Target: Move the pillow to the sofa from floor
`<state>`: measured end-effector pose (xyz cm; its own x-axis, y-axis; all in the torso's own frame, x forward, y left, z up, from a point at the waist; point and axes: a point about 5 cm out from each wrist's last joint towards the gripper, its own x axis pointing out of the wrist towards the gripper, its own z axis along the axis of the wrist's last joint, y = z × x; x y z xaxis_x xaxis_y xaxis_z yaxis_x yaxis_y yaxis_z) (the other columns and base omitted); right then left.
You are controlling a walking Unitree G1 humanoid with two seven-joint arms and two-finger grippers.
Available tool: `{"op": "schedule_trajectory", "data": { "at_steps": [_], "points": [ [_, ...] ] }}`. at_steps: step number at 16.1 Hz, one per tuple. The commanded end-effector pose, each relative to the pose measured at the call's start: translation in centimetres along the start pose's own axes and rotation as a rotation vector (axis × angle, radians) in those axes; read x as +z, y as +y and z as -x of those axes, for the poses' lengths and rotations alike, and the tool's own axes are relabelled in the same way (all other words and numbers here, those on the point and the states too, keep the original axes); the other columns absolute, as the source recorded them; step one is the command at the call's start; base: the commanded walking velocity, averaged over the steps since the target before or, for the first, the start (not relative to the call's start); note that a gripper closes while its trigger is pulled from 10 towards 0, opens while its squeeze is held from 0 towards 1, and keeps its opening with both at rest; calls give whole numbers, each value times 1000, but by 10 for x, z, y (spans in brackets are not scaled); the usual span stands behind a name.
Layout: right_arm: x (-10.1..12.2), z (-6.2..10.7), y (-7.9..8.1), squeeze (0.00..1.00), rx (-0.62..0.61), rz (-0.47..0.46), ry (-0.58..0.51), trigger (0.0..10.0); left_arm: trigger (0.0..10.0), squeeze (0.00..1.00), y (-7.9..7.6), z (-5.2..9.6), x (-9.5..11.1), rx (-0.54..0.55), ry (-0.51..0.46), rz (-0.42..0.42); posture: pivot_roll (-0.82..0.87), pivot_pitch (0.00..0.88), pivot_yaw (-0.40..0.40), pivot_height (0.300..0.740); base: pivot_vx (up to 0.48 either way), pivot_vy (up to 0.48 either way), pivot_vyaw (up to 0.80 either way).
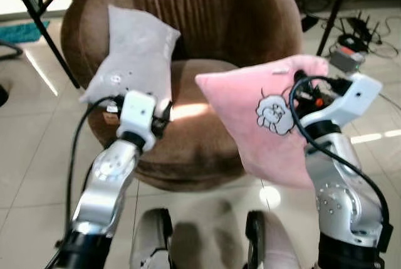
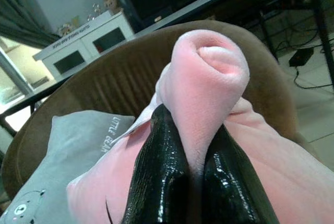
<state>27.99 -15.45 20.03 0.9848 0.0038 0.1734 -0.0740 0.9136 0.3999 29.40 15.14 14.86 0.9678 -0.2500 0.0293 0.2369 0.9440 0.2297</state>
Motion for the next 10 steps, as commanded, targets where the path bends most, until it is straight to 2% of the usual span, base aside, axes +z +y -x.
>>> {"op": "schedule_trajectory", "data": {
  "at_steps": [1,4,6,10],
  "points": [
    [6,-2,8,0,24,1,-34,10000,10000,0,3,2,5,18,-26,-25,-3,0,27,647,0,0,0],
    [-2,-8,5,0,-20,-19,-21,10000,10000,0,10,1,13,48,-54,-44,19,0,30,672,0,0,0],
    [-5,-8,3,0,-40,-27,-23,10000,10000,0,14,-1,16,67,-62,-28,17,0,37,687,0,0,0],
    [-7,-1,-11,0,-135,-38,-30,10000,10000,0,8,-2,13,21,-55,-50,-3,0,61,717,0,0,0]
  ]
}}
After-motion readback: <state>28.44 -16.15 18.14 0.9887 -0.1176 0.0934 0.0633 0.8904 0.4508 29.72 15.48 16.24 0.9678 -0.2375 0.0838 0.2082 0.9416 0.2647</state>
